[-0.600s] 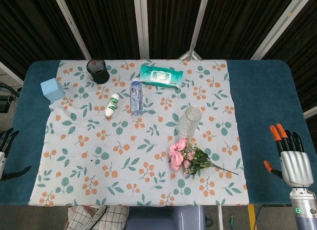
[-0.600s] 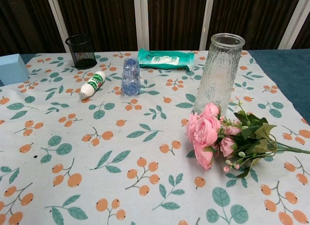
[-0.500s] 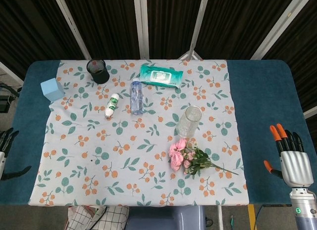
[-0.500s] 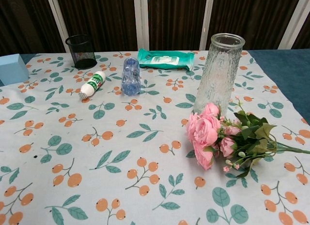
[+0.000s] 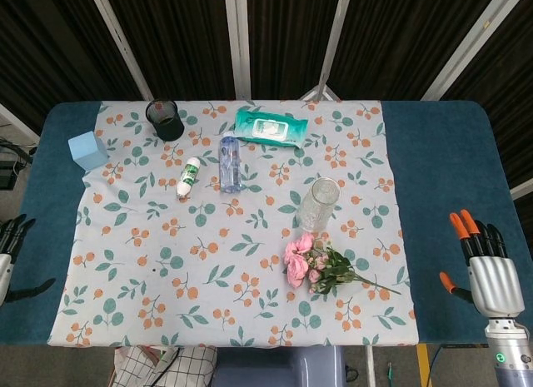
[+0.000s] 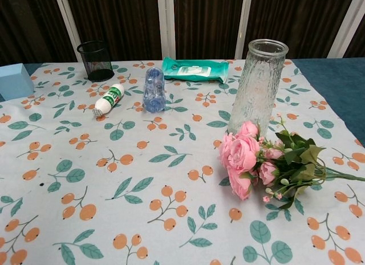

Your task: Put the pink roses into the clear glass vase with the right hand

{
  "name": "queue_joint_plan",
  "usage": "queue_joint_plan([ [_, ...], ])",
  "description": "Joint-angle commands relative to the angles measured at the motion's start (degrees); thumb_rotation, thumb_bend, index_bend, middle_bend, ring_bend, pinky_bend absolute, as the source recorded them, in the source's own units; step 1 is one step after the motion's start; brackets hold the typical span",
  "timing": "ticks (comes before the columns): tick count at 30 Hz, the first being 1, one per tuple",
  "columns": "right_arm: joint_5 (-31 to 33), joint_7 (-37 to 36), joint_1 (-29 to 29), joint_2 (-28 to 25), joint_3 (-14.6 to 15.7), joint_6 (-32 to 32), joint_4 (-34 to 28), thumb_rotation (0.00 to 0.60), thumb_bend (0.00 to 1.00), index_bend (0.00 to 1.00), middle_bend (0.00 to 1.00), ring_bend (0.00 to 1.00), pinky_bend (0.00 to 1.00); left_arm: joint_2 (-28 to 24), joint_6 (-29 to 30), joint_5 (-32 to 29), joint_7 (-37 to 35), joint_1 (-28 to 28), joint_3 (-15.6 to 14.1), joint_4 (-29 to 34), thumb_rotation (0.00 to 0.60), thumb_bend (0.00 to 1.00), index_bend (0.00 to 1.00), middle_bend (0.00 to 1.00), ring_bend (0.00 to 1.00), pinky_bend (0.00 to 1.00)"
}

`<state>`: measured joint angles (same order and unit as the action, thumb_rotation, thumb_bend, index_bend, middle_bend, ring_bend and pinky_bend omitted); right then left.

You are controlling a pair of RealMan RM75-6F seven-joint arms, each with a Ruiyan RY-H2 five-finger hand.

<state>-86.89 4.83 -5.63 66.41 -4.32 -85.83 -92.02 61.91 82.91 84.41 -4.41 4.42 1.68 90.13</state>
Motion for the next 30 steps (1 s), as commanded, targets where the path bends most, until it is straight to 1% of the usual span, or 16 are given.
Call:
queue_joint_plan([
  [1, -0.5, -0.2, 0.0, -0.1, 0.2, -0.1, -0.9, 0.600, 0.27, 0.00, 0.00, 0.00, 0.00, -0.1, 0.0, 0.0, -0.1, 0.0, 0.0, 0.0, 0.600, 0.00, 0.00, 0.00, 0.00, 0.00],
  [6, -2.6, -0.8, -1.2, -0.6, 0.9, 1.5, -4.6, 0.600, 0.27, 0.00, 0.00, 0.00, 0.00, -0.3, 0.2, 0.2, -0.6, -0.2, -0.2, 0.2, 0.600, 0.00, 0.00, 0.00, 0.00, 0.00],
  [9, -3.5, -0.5, -2.7, -0.8, 1.3, 3.9, -7.6, 0.600, 0.27, 0.00, 0.00, 0.00, 0.00, -0.5, 0.3, 0.3, -0.8, -0.3, -0.3, 0.3, 0.600, 0.00, 0.00, 0.00, 0.00, 0.00],
  [13, -3.0, -0.9, -5.4, -0.3, 1.7, 9.3, -13.0, 0.600, 0.27, 0.00, 0.00, 0.00, 0.00, -0.5, 0.4, 0.3, -1.1, -0.3, -0.2, 0.3, 0.600, 0.00, 0.00, 0.00, 0.00, 0.00],
  [16, -1.3, -0.4, -7.5, 0.5, 1.7, 13.7, -15.5, 0.600, 0.27, 0.00, 0.00, 0.00, 0.00, -0.6, 0.3, 0.4, -1.4, -0.3, -0.3, 0.3, 0.600, 0.00, 0.00, 0.00, 0.00, 0.00],
  [20, 1.5, 1.5, -9.6, 2.5, 1.4, 17.7, -16.6, 0.600, 0.27, 0.00, 0.01, 0.00, 0.00, -0.7, 0.4, 0.4, -1.8, -0.3, -0.2, 0.1, 0.600, 0.00, 0.00, 0.00, 0.00, 0.00],
  [23, 3.4, 3.4, -10.9, 4.2, 1.0, 19.8, -16.6, 0.600, 0.27, 0.00, 0.04, 0.01, 0.00, -0.8, 0.3, 0.3, -2.3, -0.3, -0.2, 0.0, 0.600, 0.00, 0.00, 0.00, 0.00, 0.00],
  [25, 4.7, 4.3, -11.5, 5.3, 0.8, 20.8, -16.6, 0.600, 0.27, 0.00, 0.06, 0.02, 0.00, -0.8, 0.2, 0.3, -2.5, -0.3, -0.2, -0.1, 0.600, 0.00, 0.00, 0.00, 0.00, 0.00],
  [30, 8.1, 7.5, -12.9, 8.4, 0.3, 22.5, -15.5, 0.600, 0.27, 0.00, 0.06, 0.03, 0.00, -1.0, 0.1, 0.3, -3.4, -0.3, -0.2, -0.3, 0.600, 0.00, 0.00, 0.00, 0.00, 0.00],
])
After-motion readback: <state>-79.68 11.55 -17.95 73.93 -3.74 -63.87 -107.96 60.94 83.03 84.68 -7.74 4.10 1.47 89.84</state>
